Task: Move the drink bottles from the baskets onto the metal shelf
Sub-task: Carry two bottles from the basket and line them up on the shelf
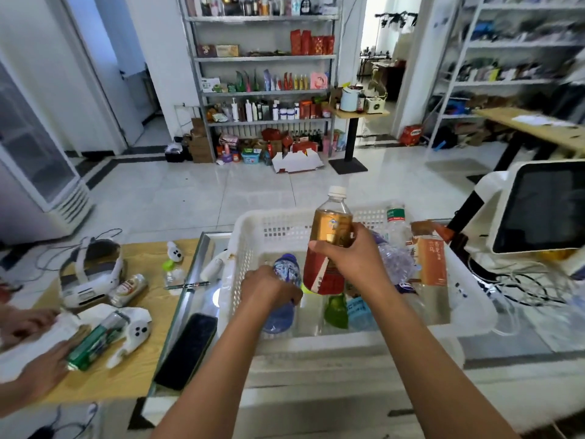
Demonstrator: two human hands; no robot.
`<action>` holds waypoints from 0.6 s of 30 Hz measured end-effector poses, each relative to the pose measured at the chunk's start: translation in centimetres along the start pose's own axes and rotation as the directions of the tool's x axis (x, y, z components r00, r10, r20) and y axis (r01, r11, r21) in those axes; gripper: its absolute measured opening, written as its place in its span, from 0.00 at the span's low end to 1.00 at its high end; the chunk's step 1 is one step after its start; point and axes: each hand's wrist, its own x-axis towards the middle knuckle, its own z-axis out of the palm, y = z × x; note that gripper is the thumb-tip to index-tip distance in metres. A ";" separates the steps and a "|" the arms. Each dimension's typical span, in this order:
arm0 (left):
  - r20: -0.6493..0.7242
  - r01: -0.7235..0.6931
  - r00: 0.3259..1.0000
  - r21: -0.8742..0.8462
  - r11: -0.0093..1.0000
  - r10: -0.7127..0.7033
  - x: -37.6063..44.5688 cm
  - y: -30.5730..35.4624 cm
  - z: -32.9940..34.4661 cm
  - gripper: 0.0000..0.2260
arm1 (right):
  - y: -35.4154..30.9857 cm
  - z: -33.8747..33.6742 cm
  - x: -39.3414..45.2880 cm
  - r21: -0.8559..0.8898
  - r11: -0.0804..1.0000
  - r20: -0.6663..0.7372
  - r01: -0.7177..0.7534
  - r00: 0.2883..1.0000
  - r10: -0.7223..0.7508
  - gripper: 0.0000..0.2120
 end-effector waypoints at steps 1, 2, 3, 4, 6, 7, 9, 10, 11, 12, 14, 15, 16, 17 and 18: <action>0.005 -0.012 1.000 -0.019 1.000 0.012 -0.2 -0.1 -0.2 0.32 | 0.1 -0.1 -0.4 0.027 0.999 -0.009 -0.017 1.000 0.017 0.29; 0.006 -0.026 1.000 -0.046 0.999 0.027 -0.3 -0.3 -0.4 0.30 | 0.1 -0.1 -0.8 0.062 0.998 -0.029 -0.025 0.999 0.027 0.28; -0.004 -0.048 0.999 -0.090 0.995 0.048 -0.5 -0.5 -0.7 0.27 | 0.0 -0.2 -1.2 0.107 0.994 -0.054 -0.024 0.998 0.029 0.26; -0.021 -0.076 0.997 -0.141 0.987 0.074 -0.7 -0.6 -1.0 0.23 | 0.0 -0.4 -1.6 0.162 0.987 -0.085 -0.018 0.996 0.032 0.23; -0.091 -0.170 0.984 -0.249 0.954 0.151 -1.3 -0.5 -1.5 0.16 | -0.3 -0.7 -2.3 0.280 0.960 -0.135 0.011 0.990 0.028 0.22; -0.142 -0.238 0.969 -0.314 0.919 0.203 -1.8 -0.4 -1.7 0.15 | -0.4 -0.7 -2.7 0.331 0.943 -0.147 0.024 0.989 0.027 0.22; -0.235 -0.376 0.924 -0.425 0.823 0.301 -3.0 -0.3 -2.0 0.16 | -0.6 -0.7 -3.2 0.407 0.913 -0.162 0.036 0.986 0.033 0.22; -0.262 -0.429 0.902 -0.450 0.784 0.343 -3.6 0.0 -2.2 0.19 | -0.8 -0.9 -3.4 0.427 0.904 -0.171 0.042 0.985 0.035 0.22; -0.269 -0.467 0.884 -0.480 0.743 0.383 -4.2 0.3 -2.5 0.23 | -1.1 -1.1 -3.5 0.438 0.898 -0.188 0.053 0.982 0.034 0.22; -0.260 -0.485 0.874 -0.526 0.698 0.410 -4.5 0.5 -2.7 0.26 | -1.3 -1.2 -3.6 0.446 0.893 -0.211 0.068 0.977 0.031 0.21; -0.229 -0.488 0.863 -0.611 0.624 0.450 -4.9 0.9 -3.1 0.27 | -1.5 -1.1 -4.0 0.450 0.888 -0.265 0.092 0.964 0.035 0.20; -0.219 -0.489 0.857 -0.633 0.601 0.466 -4.9 0.9 -3.2 0.27 | -1.7 -0.9 -4.4 0.450 0.888 -0.286 0.098 0.957 0.040 0.20; -0.214 -0.492 0.850 -0.646 0.584 0.481 -4.8 0.9 -3.2 0.27 | -1.7 -0.7 -4.7 0.442 0.892 -0.303 0.099 0.952 0.045 0.19; -0.211 -0.499 0.841 -0.655 0.567 0.498 -4.8 0.9 -3.2 0.27 | -1.8 -0.6 -5.1 0.433 0.897 -0.315 0.090 0.947 0.057 0.19; -0.211 -0.509 0.831 -0.662 0.551 0.514 -4.8 0.8 -3.2 0.28 | -1.7 -0.5 -5.4 0.428 0.901 -0.325 0.073 0.943 0.078 0.18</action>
